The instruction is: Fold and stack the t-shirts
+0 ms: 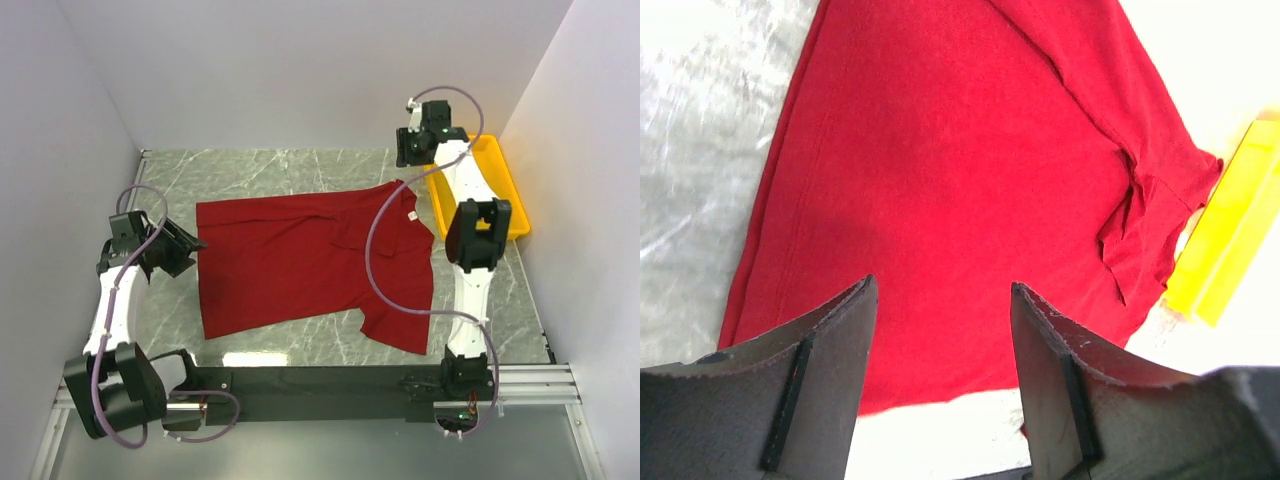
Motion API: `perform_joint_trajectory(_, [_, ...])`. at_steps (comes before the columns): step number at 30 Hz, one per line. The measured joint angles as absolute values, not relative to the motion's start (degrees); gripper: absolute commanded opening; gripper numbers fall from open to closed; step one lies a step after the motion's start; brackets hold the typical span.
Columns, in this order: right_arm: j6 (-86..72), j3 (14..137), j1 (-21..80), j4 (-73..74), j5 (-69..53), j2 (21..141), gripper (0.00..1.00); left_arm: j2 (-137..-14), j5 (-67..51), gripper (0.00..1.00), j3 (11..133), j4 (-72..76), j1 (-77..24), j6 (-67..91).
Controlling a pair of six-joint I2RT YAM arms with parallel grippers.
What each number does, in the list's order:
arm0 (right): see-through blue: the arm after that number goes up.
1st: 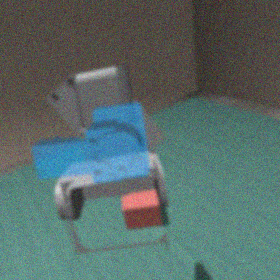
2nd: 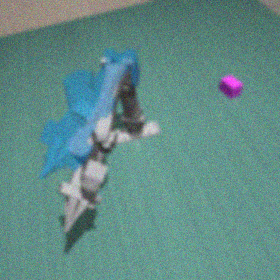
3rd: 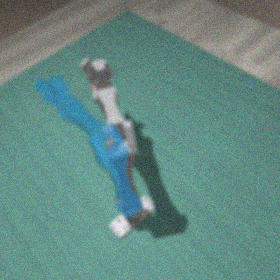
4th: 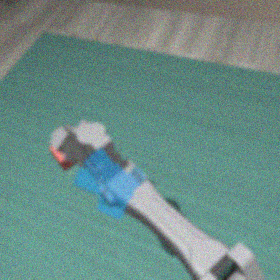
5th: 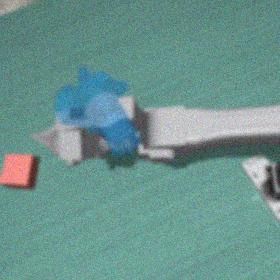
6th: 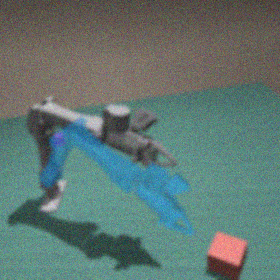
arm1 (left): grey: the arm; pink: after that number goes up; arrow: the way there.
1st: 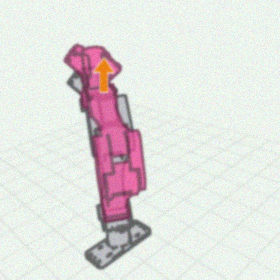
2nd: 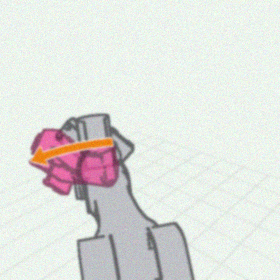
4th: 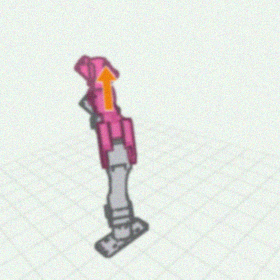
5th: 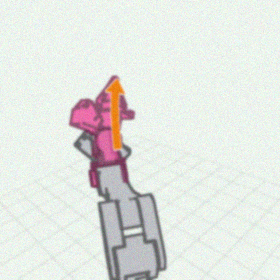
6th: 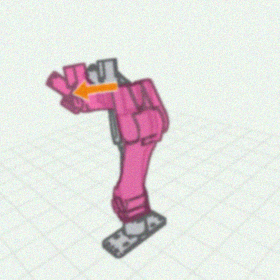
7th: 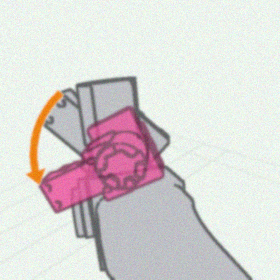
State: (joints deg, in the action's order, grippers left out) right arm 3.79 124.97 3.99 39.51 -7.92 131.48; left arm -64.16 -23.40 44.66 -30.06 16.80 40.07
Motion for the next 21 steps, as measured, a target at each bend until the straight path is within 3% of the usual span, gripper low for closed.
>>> perform_joint_trajectory(4, [15.03,114.24,4.38,41.91,-17.43,117.99,0.58,-60.27,-23.03,0.61,44.66,-34.63,16.8,39.88])
perform_joint_trajectory(11, [53.15,77.25,3.09,51.72,-32.1,88.58,0.58,-55.2,-23.24,0.61,39.51,-44.56,16.58,40.58])
perform_joint_trajectory(16, [72.71,60.82,-2.48,62.33,-33.78,80.2,0.57,-55.0,-23.99,0.59,35.11,-50.19,13.58,42.74])
perform_joint_trajectory(21, [79.66,52.14,-6.31,65.47,-33.93,73.76,0.57,-55.2,-21.28,0.52,34.48,-55.09,9.78,45.91])
